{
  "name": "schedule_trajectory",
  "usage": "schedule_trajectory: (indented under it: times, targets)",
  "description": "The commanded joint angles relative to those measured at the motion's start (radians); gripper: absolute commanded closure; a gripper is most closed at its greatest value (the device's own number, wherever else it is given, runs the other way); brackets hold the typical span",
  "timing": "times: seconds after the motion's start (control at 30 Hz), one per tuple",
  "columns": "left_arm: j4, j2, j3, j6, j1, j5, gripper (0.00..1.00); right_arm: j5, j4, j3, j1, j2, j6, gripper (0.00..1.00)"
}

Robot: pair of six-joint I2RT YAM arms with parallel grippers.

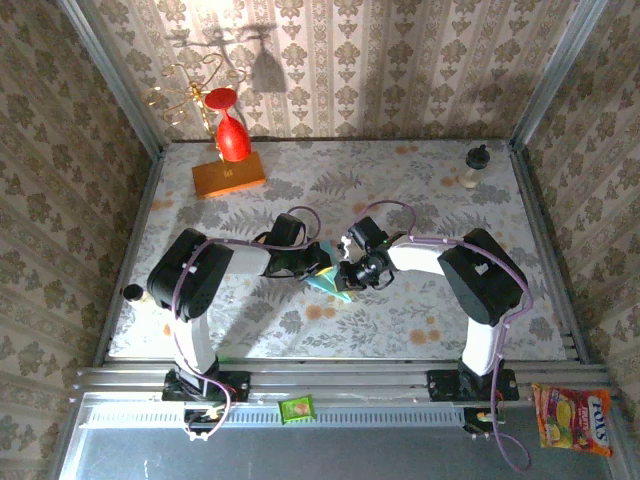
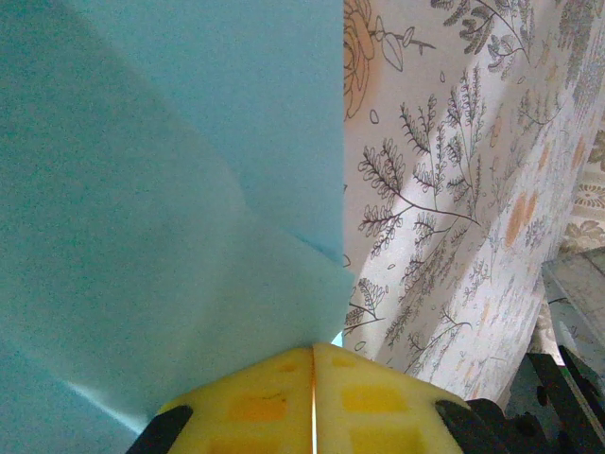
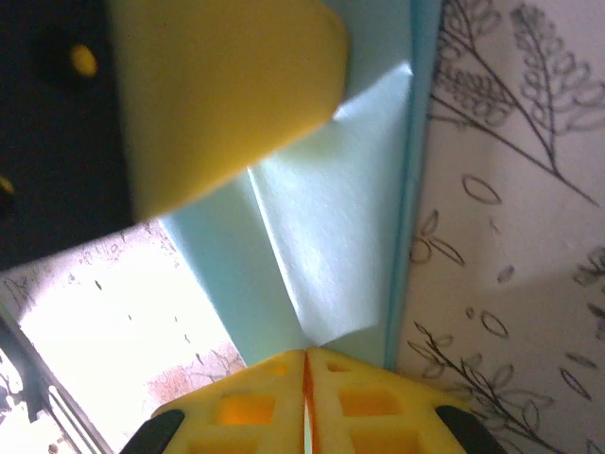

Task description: Fold a paper plane with a square sheet of paper (pick it up from the middle)

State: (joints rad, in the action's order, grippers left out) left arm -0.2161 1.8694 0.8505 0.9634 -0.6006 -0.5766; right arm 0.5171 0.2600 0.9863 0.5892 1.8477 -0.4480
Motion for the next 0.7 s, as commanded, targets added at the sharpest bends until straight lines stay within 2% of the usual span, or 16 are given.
schedule_trajectory:
  times: [0.0, 0.67]
  targets:
    - [0.157, 0.068, -0.054, -0.032, 0.013, 0.087, 0.9, 0.007, 0.118, -0.06, -0.008, -0.013, -0.002, 0.88]
    - [0.154, 0.058, -0.046, -0.04, 0.01, 0.071, 0.9, 0.026, 0.149, -0.119, -0.023, -0.096, 0.0, 0.85]
